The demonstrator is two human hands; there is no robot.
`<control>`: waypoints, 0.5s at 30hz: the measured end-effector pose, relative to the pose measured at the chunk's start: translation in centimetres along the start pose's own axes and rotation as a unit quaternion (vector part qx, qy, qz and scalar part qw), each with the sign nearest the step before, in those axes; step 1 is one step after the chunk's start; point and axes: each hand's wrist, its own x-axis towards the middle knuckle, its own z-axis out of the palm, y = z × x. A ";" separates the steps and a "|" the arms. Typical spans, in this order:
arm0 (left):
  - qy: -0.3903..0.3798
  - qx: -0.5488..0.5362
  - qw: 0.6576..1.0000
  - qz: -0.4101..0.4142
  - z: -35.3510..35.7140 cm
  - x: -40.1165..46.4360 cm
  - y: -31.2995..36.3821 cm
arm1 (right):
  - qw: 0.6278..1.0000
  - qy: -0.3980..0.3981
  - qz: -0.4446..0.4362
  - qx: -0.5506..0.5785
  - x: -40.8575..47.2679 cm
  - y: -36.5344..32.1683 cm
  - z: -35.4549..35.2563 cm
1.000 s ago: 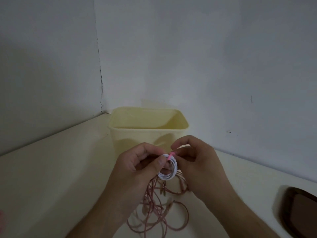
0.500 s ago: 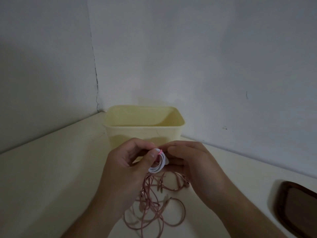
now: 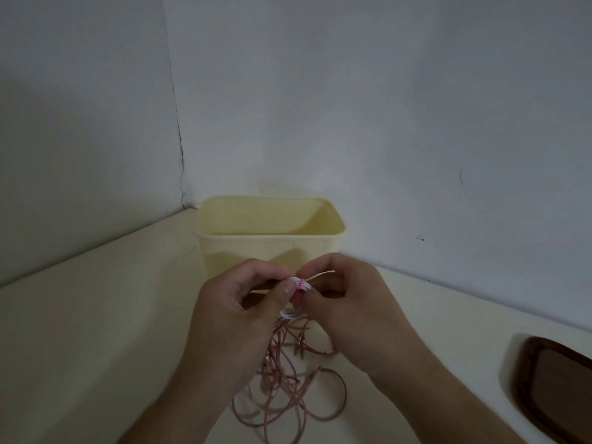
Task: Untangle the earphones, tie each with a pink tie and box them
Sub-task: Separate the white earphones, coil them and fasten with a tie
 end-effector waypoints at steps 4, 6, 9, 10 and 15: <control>0.015 0.008 1.000 -0.003 0.0 0.2 -0.2 | 0.999 -0.027 -0.001 0.034 -0.2 -0.4 -0.2; 0.018 0.007 1.000 -0.009 -0.1 0.3 -0.2 | 0.998 -0.039 -0.003 0.049 -0.3 -0.5 -0.4; 0.016 0.010 1.000 -0.010 0.0 0.2 -0.1 | 0.996 -0.056 -0.021 0.066 -0.4 -0.4 -0.4; 0.015 0.011 1.000 -0.010 0.0 0.2 -0.1 | 0.995 -0.060 -0.032 0.066 -0.4 -0.4 -0.3; 0.023 0.006 1.000 -0.014 -0.1 0.2 -0.3 | 0.993 -0.072 -0.084 0.039 -0.4 -0.3 0.0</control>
